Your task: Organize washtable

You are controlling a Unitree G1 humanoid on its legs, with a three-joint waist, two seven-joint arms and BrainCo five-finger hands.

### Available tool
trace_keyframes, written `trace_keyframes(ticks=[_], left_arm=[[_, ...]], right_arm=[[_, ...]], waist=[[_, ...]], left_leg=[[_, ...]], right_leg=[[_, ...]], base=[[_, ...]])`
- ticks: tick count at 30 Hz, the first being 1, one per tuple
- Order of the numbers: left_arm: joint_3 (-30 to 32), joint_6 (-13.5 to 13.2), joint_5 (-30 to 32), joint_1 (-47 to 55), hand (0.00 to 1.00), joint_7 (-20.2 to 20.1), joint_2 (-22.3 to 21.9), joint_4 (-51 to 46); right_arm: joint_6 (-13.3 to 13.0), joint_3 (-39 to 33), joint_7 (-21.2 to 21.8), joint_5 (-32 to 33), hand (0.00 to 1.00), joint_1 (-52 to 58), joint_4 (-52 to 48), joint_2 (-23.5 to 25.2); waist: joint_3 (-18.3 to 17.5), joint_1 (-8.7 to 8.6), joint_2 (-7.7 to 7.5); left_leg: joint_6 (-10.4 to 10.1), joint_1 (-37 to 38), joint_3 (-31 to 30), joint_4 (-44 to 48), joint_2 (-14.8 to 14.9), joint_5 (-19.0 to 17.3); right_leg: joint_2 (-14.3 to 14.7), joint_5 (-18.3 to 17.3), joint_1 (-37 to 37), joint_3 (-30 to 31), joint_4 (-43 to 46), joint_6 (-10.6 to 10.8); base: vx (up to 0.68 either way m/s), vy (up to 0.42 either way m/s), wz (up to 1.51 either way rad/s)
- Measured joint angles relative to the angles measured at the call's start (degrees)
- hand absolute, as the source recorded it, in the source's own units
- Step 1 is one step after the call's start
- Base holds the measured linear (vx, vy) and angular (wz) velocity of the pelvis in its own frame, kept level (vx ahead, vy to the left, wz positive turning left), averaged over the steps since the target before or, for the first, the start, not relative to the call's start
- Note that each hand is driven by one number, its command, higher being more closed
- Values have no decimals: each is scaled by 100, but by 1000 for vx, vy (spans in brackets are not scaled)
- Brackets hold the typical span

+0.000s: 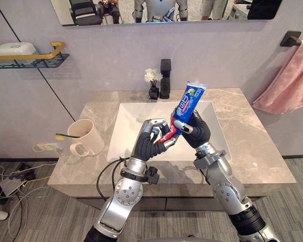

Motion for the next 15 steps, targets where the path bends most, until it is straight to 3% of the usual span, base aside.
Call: trace_keyframes(ticks=[15], left_arm=[[581, -29, 8, 461, 0, 46, 4, -193]], right_arm=[[-65, -449, -79, -5, 100, -47, -1, 156]], waist=[[3, 13, -3]], left_leg=[[0, 44, 5, -9, 0, -1]], right_leg=[[0, 0, 40, 2, -1, 0]], base=[[0, 0, 0]])
